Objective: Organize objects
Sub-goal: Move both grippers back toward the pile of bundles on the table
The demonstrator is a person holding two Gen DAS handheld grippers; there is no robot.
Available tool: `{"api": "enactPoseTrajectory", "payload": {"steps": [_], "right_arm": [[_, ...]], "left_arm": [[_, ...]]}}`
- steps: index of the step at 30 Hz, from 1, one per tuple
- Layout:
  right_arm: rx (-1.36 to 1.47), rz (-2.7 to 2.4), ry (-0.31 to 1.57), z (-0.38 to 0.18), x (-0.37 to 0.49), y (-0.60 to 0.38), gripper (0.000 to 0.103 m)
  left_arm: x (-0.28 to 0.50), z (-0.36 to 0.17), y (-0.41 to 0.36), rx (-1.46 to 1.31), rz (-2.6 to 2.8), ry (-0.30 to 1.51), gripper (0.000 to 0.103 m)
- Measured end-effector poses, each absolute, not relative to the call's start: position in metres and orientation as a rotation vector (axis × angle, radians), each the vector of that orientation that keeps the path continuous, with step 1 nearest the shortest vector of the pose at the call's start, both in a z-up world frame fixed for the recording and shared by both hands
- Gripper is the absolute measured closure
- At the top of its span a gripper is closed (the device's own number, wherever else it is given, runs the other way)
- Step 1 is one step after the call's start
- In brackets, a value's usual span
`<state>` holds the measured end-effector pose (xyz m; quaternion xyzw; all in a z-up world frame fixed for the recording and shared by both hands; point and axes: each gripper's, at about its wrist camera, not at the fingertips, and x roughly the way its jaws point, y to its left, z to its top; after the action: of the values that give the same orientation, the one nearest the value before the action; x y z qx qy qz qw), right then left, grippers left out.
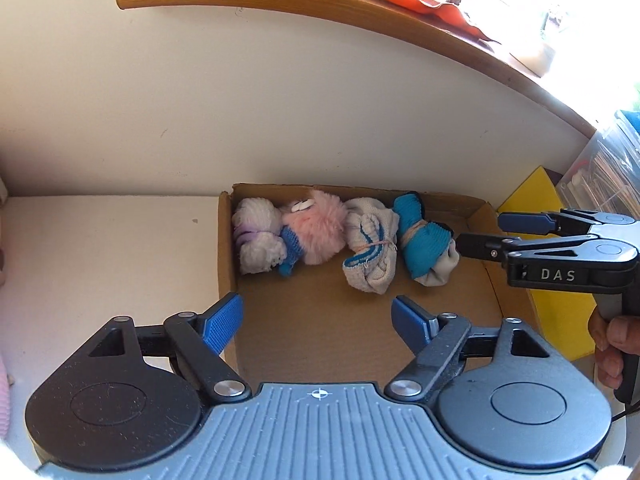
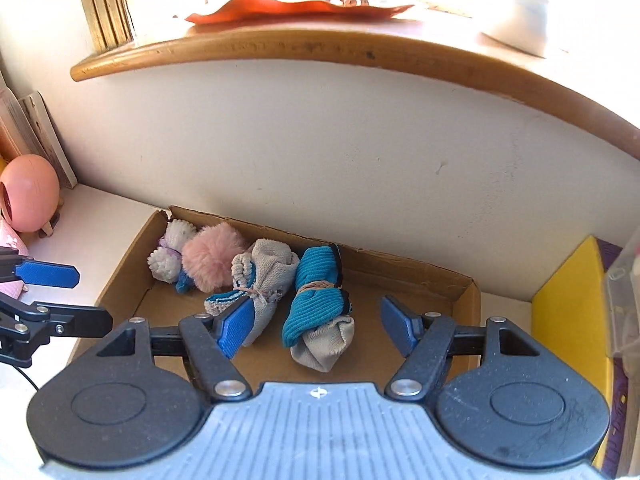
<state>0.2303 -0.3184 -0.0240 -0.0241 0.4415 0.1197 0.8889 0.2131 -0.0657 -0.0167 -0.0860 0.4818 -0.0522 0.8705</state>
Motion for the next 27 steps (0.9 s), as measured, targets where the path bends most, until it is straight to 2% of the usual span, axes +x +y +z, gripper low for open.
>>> {"api": "enactPoseTrajectory", "payload": {"steps": [4,8,14,27], "right_arm": [[-0.014,0.256,0.902,-0.017,0.208,-0.312,0.033],[0.010,0.278,0.904,-0.011,0.171,-0.304,0.031],[0.041,0.321,0.967,-0.030,0.130,-0.284,0.030],[0.035,0.339,1.043,-0.053,0.122,-0.259,0.030]], "left_arm": [[0.183,-0.023,-0.073,-0.136,-0.135,1.008,0.016],[0.121,0.012,-0.039,-0.081,-0.165,1.033,0.015],[0.071,0.005,-0.043,-0.060,-0.239,1.092,0.015],[0.050,-0.034,-0.053,0.008,-0.290,1.178,0.014]]}}
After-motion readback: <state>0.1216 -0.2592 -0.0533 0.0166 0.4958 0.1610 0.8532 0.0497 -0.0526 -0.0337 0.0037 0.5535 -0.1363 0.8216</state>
